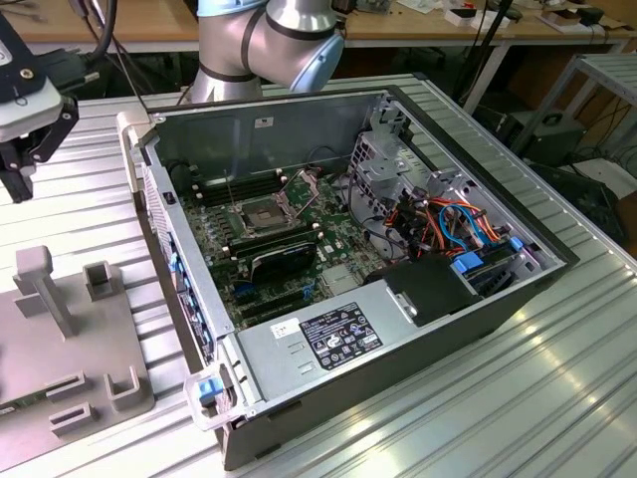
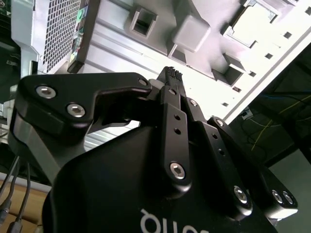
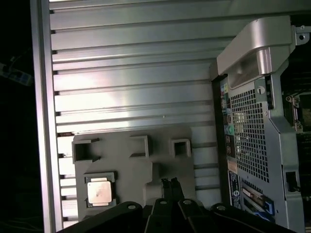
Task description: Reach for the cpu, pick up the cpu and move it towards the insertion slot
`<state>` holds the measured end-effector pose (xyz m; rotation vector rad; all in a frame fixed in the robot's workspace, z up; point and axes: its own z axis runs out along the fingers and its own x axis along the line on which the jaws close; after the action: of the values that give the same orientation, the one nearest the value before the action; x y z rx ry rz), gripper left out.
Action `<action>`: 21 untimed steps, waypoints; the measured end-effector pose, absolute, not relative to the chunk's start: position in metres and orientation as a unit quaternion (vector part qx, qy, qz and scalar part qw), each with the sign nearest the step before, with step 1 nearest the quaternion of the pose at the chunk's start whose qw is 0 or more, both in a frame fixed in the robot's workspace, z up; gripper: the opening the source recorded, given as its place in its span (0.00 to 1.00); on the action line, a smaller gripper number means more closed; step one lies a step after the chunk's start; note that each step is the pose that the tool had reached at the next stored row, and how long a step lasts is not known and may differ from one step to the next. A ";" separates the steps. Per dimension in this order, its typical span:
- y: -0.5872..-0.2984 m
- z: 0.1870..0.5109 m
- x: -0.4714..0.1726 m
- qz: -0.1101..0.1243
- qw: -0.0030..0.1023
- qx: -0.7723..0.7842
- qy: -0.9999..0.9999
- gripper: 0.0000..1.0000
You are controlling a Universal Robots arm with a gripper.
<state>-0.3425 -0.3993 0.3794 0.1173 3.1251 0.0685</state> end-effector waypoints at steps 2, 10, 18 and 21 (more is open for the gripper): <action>-0.400 0.379 -0.347 0.022 0.007 0.038 0.999 0.11; -0.404 0.375 -0.382 0.022 0.007 0.038 0.999 0.11; -0.406 0.371 -0.423 0.023 0.006 0.038 0.999 0.11; -0.408 0.369 -0.435 0.023 0.006 0.038 0.999 0.11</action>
<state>-0.4354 -0.4076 0.3691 0.1176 3.1269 0.0727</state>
